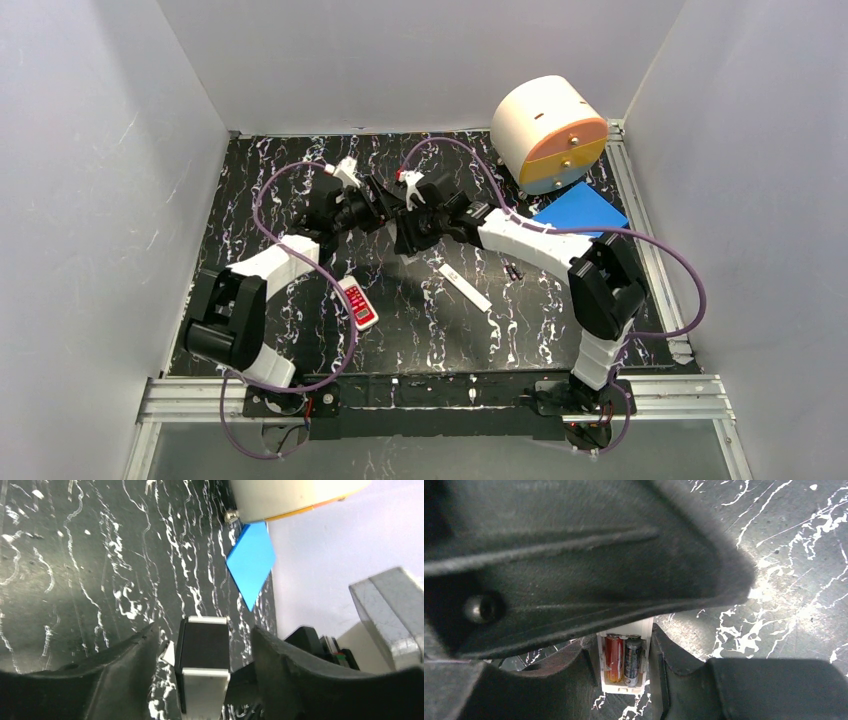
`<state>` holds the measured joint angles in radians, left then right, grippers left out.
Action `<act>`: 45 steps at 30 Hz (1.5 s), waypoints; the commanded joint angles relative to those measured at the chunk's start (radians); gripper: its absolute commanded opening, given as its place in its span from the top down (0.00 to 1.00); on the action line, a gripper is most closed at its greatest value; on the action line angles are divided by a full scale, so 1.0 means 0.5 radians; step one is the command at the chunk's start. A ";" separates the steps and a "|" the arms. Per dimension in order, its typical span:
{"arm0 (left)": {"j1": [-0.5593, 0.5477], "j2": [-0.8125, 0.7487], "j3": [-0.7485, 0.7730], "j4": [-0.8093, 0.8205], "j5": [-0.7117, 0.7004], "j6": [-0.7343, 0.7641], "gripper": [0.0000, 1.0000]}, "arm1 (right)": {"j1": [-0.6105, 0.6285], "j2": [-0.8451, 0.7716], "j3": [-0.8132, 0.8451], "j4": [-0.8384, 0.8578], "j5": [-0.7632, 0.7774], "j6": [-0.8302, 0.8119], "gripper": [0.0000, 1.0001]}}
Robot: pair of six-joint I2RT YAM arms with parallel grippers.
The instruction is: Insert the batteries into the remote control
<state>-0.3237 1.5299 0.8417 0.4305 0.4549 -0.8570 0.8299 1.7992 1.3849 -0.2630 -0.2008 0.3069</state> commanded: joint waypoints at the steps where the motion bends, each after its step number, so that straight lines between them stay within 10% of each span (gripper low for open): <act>1: 0.062 -0.150 -0.074 -0.012 -0.169 -0.015 0.16 | 0.053 0.023 0.099 -0.036 0.034 -0.080 0.66; 3: 0.113 -0.188 -0.103 -0.049 -0.201 0.007 0.02 | 0.060 0.020 0.079 -0.088 0.039 -0.134 0.67; 22: 0.381 -0.637 0.059 -1.143 -0.960 0.913 0.02 | 0.298 0.334 0.077 -0.890 0.574 -0.736 0.61; 38: 0.455 -0.668 0.122 -1.206 -0.937 0.725 0.02 | 0.346 0.390 0.169 -0.954 0.564 -0.777 0.29; 45: 0.526 -0.485 0.327 -1.282 -0.236 0.900 0.01 | 0.219 -0.036 0.041 -0.600 0.532 -0.452 0.21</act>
<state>-0.0643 1.2446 0.9424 -0.1871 0.1345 -0.4507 0.9913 1.9610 1.4364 -0.6876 0.0753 -0.0391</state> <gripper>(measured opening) 0.983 0.784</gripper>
